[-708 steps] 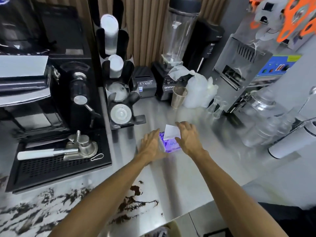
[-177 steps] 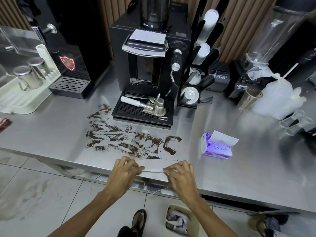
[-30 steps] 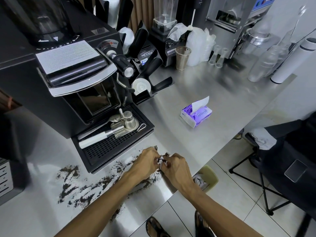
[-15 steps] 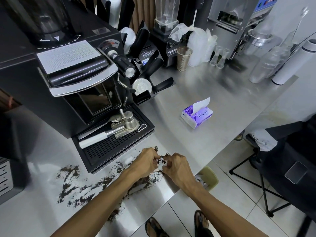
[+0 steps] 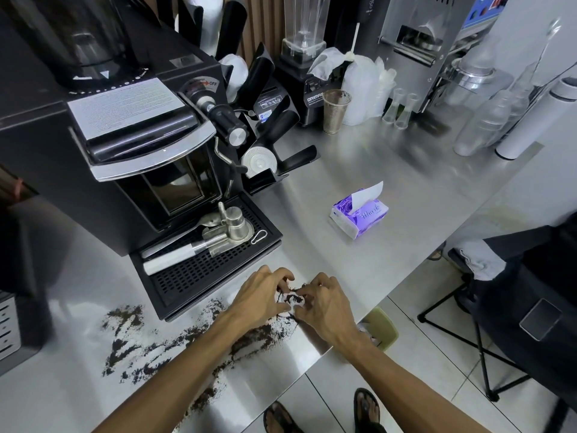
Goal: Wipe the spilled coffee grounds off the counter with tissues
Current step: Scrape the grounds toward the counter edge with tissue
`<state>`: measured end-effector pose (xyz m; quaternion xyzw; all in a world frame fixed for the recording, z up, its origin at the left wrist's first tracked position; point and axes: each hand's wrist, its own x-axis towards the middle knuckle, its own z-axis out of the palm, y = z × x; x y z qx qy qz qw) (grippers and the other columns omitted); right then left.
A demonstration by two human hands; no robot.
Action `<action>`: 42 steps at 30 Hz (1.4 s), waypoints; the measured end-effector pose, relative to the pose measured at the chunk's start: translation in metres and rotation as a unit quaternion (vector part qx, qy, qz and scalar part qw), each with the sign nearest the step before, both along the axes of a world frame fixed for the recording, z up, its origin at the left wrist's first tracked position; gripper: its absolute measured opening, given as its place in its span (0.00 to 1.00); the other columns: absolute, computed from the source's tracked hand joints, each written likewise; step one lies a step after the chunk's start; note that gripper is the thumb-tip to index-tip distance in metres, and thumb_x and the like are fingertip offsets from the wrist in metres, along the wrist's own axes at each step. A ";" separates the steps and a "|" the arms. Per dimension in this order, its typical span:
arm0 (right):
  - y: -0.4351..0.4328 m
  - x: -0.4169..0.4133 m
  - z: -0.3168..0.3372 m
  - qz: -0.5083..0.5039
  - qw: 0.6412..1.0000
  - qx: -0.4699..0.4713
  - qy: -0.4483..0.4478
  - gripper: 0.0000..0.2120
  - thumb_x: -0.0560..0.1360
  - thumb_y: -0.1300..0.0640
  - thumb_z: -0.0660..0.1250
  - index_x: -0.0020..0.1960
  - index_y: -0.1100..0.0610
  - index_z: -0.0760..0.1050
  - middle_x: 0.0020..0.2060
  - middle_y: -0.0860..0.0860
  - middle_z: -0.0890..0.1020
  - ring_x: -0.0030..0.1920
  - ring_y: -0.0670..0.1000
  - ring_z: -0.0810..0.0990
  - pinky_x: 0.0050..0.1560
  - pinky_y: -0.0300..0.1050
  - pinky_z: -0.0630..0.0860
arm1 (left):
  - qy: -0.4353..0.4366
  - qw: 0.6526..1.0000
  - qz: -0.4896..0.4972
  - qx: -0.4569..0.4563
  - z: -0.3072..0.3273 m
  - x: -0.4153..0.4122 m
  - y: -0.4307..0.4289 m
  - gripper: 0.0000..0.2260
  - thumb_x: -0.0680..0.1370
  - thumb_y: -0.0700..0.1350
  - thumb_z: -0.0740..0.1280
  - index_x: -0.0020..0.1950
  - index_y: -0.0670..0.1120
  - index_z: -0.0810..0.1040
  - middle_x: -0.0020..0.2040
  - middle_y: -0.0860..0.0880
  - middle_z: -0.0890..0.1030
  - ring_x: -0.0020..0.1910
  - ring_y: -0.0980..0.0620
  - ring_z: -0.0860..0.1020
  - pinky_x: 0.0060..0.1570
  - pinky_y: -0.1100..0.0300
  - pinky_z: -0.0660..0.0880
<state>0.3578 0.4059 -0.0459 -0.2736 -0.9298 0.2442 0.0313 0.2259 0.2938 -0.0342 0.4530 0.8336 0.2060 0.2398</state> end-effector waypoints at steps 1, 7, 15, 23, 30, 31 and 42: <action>0.000 0.000 0.000 0.002 1.000 0.005 0.004 0.16 0.70 0.46 0.70 0.56 0.48 0.81 0.46 0.47 0.74 0.47 0.50 0.71 0.41 0.39 0.66 | 0.002 1.000 0.000 0.007 -0.001 0.001 0.000 0.26 0.70 0.50 0.77 0.64 0.56 0.70 0.51 0.58 0.78 0.51 0.58 0.73 0.46 0.63 0.71; 0.002 -0.003 -0.004 0.004 0.999 0.036 0.029 0.12 0.66 0.46 0.73 0.48 0.49 0.83 0.44 0.47 0.75 0.44 0.50 0.71 0.43 0.41 0.70 | 0.007 1.000 0.007 0.022 -0.007 0.003 -0.002 0.25 0.70 0.50 0.76 0.61 0.58 0.67 0.48 0.59 0.78 0.52 0.57 0.73 0.46 0.58 0.75; 0.009 -0.003 -0.004 0.012 0.999 0.038 0.030 0.13 0.64 0.44 0.71 0.47 0.46 0.83 0.44 0.45 0.74 0.44 0.49 0.69 0.44 0.43 0.67 | 0.006 0.999 0.026 0.039 -0.008 0.005 0.000 0.24 0.71 0.49 0.76 0.61 0.57 0.67 0.46 0.60 0.78 0.52 0.58 0.72 0.47 0.57 0.75; 0.030 0.006 0.002 0.023 0.998 0.041 0.039 0.14 0.64 0.44 0.70 0.48 0.47 0.83 0.44 0.45 0.75 0.43 0.48 0.67 0.43 0.43 0.64 | 0.004 0.998 0.040 0.052 0.003 0.018 0.013 0.23 0.71 0.49 0.75 0.60 0.59 0.67 0.47 0.59 0.79 0.51 0.61 0.71 0.40 0.68 0.67; 0.067 0.033 0.006 0.028 0.998 0.031 0.042 0.13 0.63 0.42 0.70 0.45 0.46 0.82 0.43 0.45 0.74 0.43 0.49 0.68 0.45 0.42 0.66 | -0.003 0.997 0.055 0.054 0.011 0.048 0.046 0.23 0.70 0.49 0.74 0.58 0.61 0.67 0.47 0.59 0.79 0.50 0.67 0.71 0.42 0.71 0.68; 0.074 0.039 0.007 0.033 0.998 0.030 0.042 0.13 0.64 0.42 0.70 0.46 0.46 0.82 0.44 0.45 0.74 0.44 0.49 0.68 0.46 0.43 0.66 | 0.000 0.997 0.055 0.058 0.012 0.054 0.053 0.22 0.69 0.49 0.74 0.58 0.60 0.68 0.46 0.59 0.80 0.50 0.66 0.71 0.41 0.70 0.67; 0.174 0.124 0.004 0.073 0.992 0.058 0.083 0.13 0.63 0.41 0.69 0.43 0.47 0.83 0.40 0.44 0.74 0.41 0.48 0.69 0.43 0.46 0.73 | 0.014 0.993 0.079 0.086 0.009 0.147 0.142 0.21 0.70 0.53 0.72 0.59 0.61 0.67 0.45 0.61 0.80 0.51 0.64 0.69 0.43 0.68 0.66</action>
